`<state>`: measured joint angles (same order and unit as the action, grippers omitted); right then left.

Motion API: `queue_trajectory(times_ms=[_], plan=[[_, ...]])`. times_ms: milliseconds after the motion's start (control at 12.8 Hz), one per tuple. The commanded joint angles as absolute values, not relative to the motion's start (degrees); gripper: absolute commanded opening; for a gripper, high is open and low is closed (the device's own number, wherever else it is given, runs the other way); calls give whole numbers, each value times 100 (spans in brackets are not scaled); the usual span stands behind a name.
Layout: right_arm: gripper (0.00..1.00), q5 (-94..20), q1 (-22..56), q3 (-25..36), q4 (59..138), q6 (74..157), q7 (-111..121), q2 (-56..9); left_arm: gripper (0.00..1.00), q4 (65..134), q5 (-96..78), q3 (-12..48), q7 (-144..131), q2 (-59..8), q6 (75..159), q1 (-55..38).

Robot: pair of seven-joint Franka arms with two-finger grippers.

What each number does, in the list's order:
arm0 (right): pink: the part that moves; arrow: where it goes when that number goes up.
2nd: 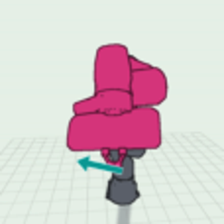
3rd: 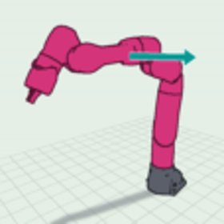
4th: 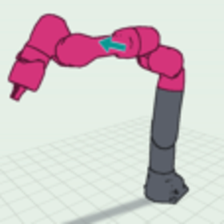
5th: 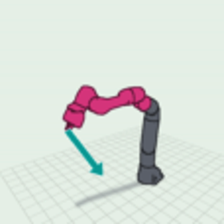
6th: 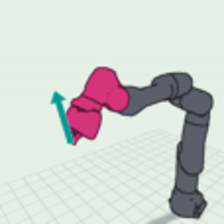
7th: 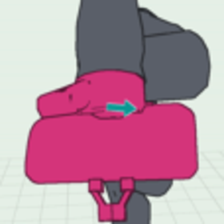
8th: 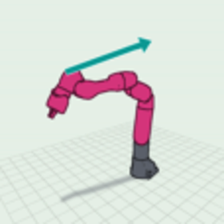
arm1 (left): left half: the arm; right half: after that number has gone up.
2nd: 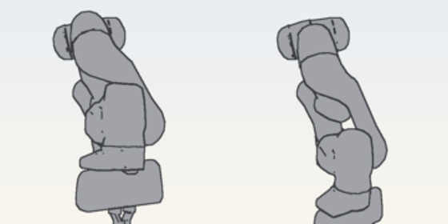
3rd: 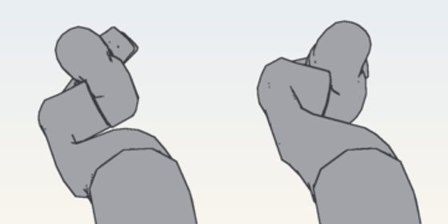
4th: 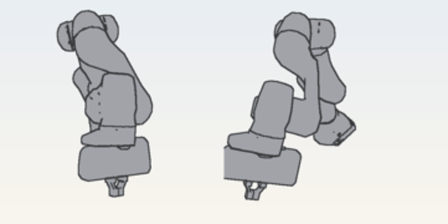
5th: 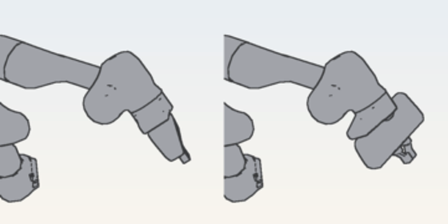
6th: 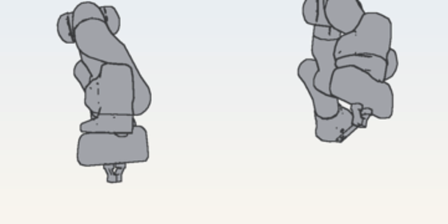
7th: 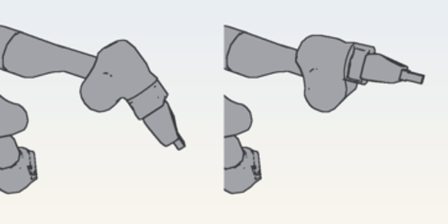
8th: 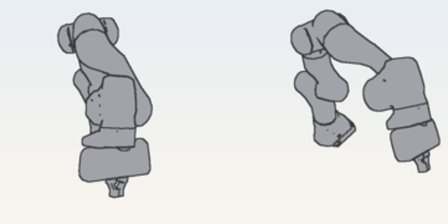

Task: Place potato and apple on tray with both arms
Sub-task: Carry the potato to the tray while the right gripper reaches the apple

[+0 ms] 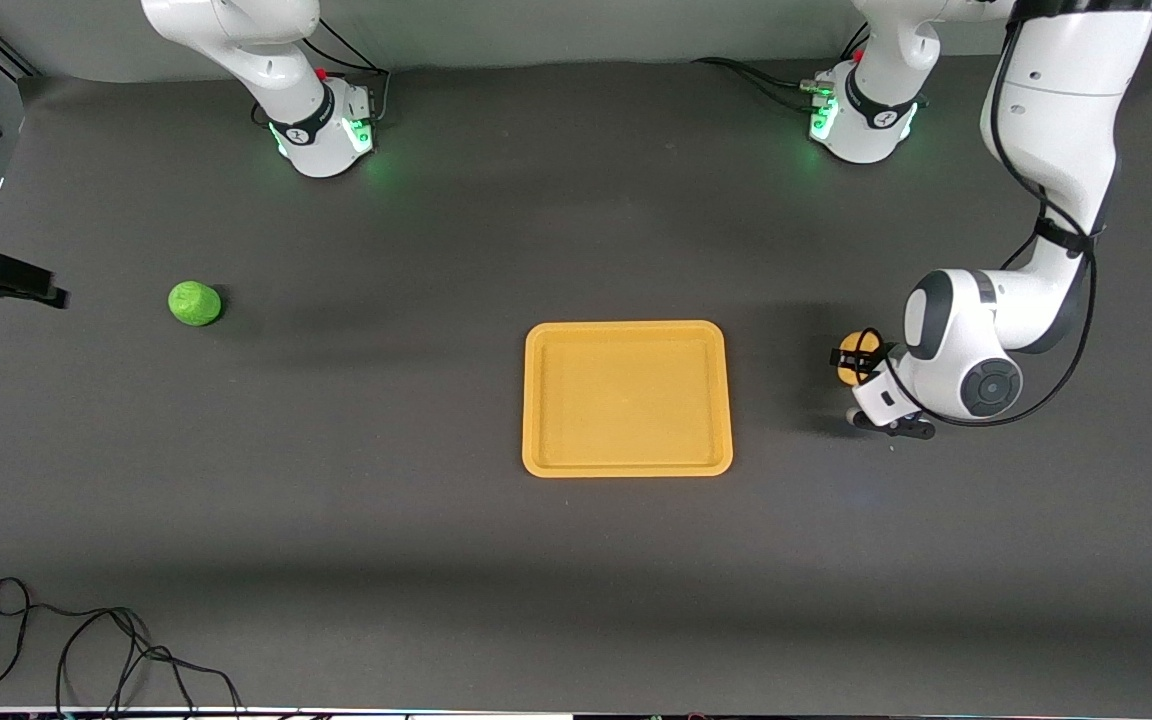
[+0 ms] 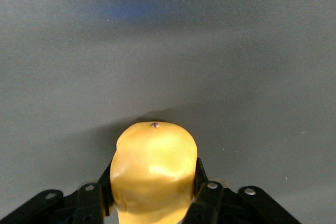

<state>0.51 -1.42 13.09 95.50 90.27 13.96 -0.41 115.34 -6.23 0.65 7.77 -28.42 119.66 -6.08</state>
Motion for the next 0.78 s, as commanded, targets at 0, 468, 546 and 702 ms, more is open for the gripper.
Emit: queue_trajectory(times_ms=[0,468,546,702], plan=[[100,403,-105,1590,10972,9570,1635,1243,0,11148,-545,18,827,-2506,11019,-598],[100,826,-97,2083,12638,10195,1818,2470,0,9536,-1326,308,-1500,-2864,10621,-1615],[100,826,-97,2100,12795,10265,1845,2478,0,9527,-1414,308,-1860,-2996,11122,-1843],[100,817,-88,2284,13207,10615,1986,2487,3,9484,-1415,308,-2511,-3382,11836,-2292]])
